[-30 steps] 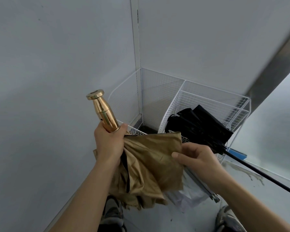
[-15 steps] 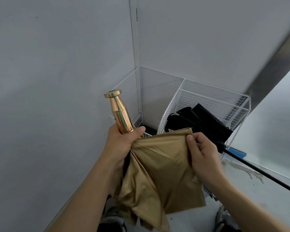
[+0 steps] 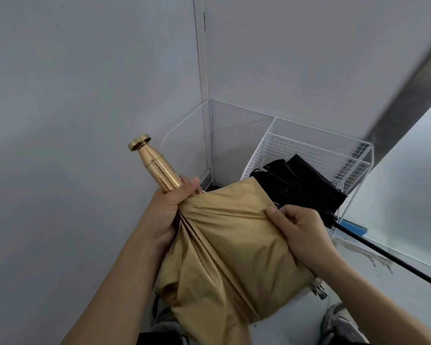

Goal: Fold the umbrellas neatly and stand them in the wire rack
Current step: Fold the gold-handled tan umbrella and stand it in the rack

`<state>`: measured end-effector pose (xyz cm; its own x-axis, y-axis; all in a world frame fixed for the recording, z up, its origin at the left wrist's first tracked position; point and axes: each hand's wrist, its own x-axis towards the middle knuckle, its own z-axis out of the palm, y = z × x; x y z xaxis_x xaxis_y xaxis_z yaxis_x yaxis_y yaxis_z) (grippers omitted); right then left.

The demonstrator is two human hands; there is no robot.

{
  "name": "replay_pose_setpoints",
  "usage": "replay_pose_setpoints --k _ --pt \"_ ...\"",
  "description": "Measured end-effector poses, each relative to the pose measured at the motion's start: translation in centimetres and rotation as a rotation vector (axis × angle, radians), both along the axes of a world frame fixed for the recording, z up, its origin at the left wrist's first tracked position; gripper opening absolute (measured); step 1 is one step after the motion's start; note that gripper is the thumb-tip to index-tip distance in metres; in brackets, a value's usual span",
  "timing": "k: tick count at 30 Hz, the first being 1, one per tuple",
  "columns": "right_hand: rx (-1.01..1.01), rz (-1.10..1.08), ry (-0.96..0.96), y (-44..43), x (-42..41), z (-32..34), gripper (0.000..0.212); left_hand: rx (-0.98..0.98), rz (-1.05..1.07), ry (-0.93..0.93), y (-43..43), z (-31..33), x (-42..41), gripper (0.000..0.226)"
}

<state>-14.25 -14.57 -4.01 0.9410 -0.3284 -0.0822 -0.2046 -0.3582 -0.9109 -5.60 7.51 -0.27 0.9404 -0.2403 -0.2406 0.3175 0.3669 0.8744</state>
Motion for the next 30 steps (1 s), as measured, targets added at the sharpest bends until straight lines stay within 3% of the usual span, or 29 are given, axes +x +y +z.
replay_pose_setpoints --k 3,5,8,11,16,19,21,23,25,28,30 --pt "-0.079 0.034 0.019 0.5 0.0 -0.3 0.045 -0.094 -0.088 0.062 -0.2 -0.2 -0.3 0.019" --pt "-0.056 0.11 0.105 0.6 -0.2 -0.1 0.055 -0.103 -0.091 0.093 -0.1 -0.3 -0.1 0.02" --pt "0.163 0.199 0.286 -0.5 -0.5 0.2 0.074 -0.078 0.009 0.109 0.3 -0.4 0.3 0.016" --pt "0.072 0.21 0.277 -0.6 -0.6 -0.1 0.082 -0.078 0.124 0.115 0.9 -0.4 0.8 0.019" --pt "0.065 0.022 0.113 -0.3 0.1 -0.7 0.039 -0.11 0.092 0.229 1.4 0.0 0.6 0.025" --pt "-0.204 -0.067 0.045 -0.7 -0.1 -1.1 0.014 -0.067 0.125 0.272 1.5 -0.2 0.7 0.02" --pt "-0.289 -0.137 -0.107 -0.3 -0.6 -0.4 0.008 -0.039 0.169 0.251 1.3 -0.4 0.9 0.019" --pt "-0.229 -0.099 -0.264 0.7 -1.2 0.7 0.005 -0.035 0.204 0.213 0.8 -0.6 1.0 0.02" --pt "-0.192 0.086 -0.223 2.2 -2.0 1.2 0.03 -0.041 0.196 0.17 0.2 -0.9 0.9 0.019" --pt "-0.356 0.4 0.098 3.7 -2.4 0.7 0.082 -0.069 0.119 0.16 -0.5 -1.0 0.5 0.018" --pt "-0.287 0.471 0.245 3.7 -1.9 0.4 0.08 -0.087 0.075 0.199 -0.8 -0.9 0.1 0.021"
